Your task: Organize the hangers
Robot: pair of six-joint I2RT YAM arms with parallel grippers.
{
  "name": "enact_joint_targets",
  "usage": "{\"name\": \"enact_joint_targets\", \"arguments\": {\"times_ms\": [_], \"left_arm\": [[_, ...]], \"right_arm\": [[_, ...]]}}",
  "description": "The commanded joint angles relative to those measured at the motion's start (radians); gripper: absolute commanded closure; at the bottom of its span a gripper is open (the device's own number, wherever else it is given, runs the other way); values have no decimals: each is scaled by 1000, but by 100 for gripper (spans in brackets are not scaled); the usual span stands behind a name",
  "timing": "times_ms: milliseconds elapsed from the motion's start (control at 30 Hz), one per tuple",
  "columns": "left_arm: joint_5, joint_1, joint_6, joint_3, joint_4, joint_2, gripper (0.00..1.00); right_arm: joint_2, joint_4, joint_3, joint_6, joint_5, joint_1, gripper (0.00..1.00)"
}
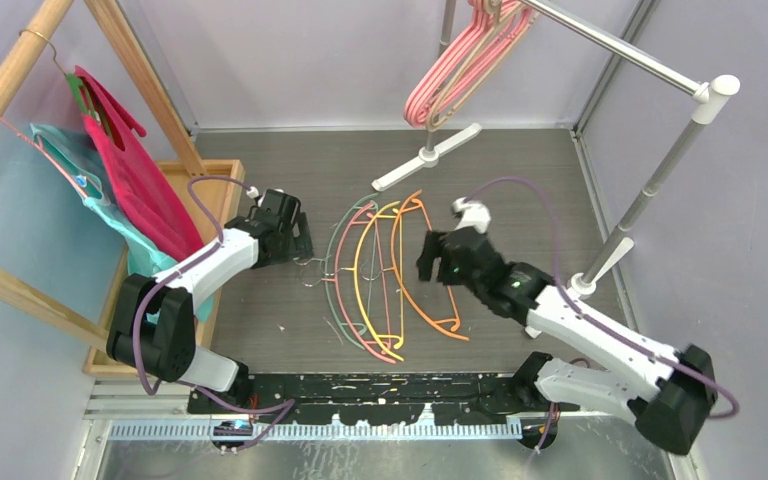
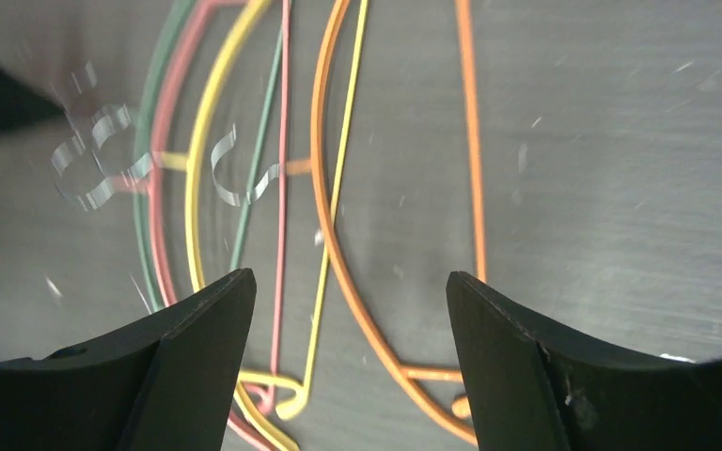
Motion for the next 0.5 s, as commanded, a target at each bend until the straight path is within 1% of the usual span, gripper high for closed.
{"name": "enact_joint_targets", "arguments": {"times_ms": [0, 67, 133, 200, 333, 400, 467], "left_arm": [[-24, 3, 13, 36, 16, 5, 2], [-25, 3, 13, 33, 16, 9, 2], [-28, 3, 13, 34, 15, 9, 2], [-27, 3, 13, 33, 15, 8, 2], [-17, 2, 13, 27, 16, -6, 2], [-9, 3, 12, 20, 25, -12, 2], [-5, 3, 11, 17, 31, -12, 2]], "right_arm": [[140, -38, -7, -75, 53, 193, 20], [227, -26, 1, -100, 44, 261, 20], [309, -4, 2, -108, 28, 293, 20], [358, 28, -4, -103, 17, 295, 20], [418, 70, -5, -90, 67, 291, 20], [444, 92, 2, -99, 67, 279, 21], [469, 109, 11, -112, 65, 269, 26]]}}
